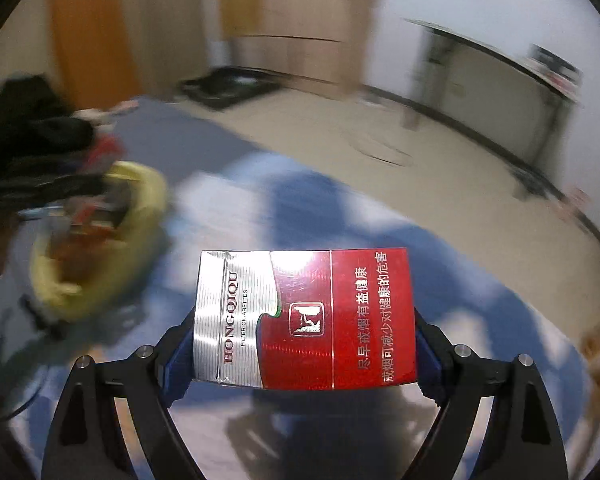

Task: Organize rigid objects
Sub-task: 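Grasp a red-and-white box with the left tool while the right tool grasps a Hongqiqu box, then release the boxes into the yellow tray with both tools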

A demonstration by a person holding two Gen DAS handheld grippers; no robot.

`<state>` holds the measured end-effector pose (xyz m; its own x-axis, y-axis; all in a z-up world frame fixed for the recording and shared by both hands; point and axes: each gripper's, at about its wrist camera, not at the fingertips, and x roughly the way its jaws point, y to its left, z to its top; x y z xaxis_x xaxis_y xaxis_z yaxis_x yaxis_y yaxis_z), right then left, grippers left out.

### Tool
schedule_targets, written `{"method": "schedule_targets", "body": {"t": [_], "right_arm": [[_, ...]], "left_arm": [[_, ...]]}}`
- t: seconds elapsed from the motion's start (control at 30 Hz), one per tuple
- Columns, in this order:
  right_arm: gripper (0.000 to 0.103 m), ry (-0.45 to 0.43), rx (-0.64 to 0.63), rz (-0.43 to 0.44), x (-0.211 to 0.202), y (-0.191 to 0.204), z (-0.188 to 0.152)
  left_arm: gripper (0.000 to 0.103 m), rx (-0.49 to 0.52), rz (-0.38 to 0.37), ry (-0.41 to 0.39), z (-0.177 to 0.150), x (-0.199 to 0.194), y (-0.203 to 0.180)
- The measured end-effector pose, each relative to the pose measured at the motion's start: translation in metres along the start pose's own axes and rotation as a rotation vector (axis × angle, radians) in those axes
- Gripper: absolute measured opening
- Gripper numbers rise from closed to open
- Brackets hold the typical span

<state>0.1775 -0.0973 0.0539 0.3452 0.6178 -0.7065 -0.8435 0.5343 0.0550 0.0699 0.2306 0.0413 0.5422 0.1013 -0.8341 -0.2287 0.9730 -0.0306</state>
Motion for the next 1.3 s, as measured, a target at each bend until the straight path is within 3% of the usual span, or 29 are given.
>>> {"method": "schedule_targets", "body": {"t": [0.1, 0.17, 0.33, 0.47, 0.67, 0.73, 0.77, 0.8, 0.83, 0.9, 1.07, 1.17, 1.3], "right_arm": [[0.088, 0.057, -0.064, 0.124, 0.046, 0.068, 0.037], [0.088, 0.127, -0.060, 0.197, 0.079, 0.102, 0.054], [0.088, 0.203, -0.055, 0.210, 0.116, 0.139, 0.059], [0.088, 0.233, -0.102, 0.158, 0.138, 0.156, 0.060], [0.089, 0.240, -0.079, 0.155, 0.163, 0.165, 0.071], [0.093, 0.228, -0.075, 0.164, 0.169, 0.170, 0.071], [0.102, 0.216, -0.067, 0.172, 0.170, 0.170, 0.071], [0.103, 0.199, -0.050, 0.178, 0.168, 0.166, 0.072], [0.103, 0.179, -0.023, 0.189, 0.160, 0.161, 0.072], [0.103, 0.139, 0.014, 0.189, 0.142, 0.148, 0.071], [0.103, 0.001, 0.145, 0.093, 0.060, 0.068, 0.041], [0.103, -0.005, 0.205, -0.043, 0.016, 0.010, 0.001], [0.103, 0.054, 0.160, -0.199, -0.022, -0.055, -0.072]], "left_arm": [[0.057, -0.087, 0.055, 0.063, -0.012, 0.007, 0.051], [0.057, -0.143, 0.042, 0.084, -0.019, 0.014, 0.079], [0.057, -0.214, 0.029, 0.159, -0.029, 0.040, 0.105], [0.057, -0.252, -0.013, 0.189, -0.033, 0.052, 0.121], [0.058, -0.278, -0.045, 0.175, -0.034, 0.064, 0.126], [0.063, -0.289, -0.042, 0.159, -0.035, 0.065, 0.126], [0.076, -0.305, -0.049, 0.154, -0.034, 0.064, 0.126], [0.094, -0.327, -0.043, 0.130, -0.033, 0.058, 0.124], [0.100, -0.332, -0.024, 0.094, -0.032, 0.051, 0.121], [0.103, -0.292, 0.000, 0.012, -0.025, 0.030, 0.105], [0.103, -0.137, -0.067, -0.033, -0.006, -0.007, 0.035], [0.103, -0.035, -0.185, -0.012, -0.005, -0.014, -0.034], [0.103, 0.130, -0.349, 0.055, -0.033, -0.009, -0.148]]}}
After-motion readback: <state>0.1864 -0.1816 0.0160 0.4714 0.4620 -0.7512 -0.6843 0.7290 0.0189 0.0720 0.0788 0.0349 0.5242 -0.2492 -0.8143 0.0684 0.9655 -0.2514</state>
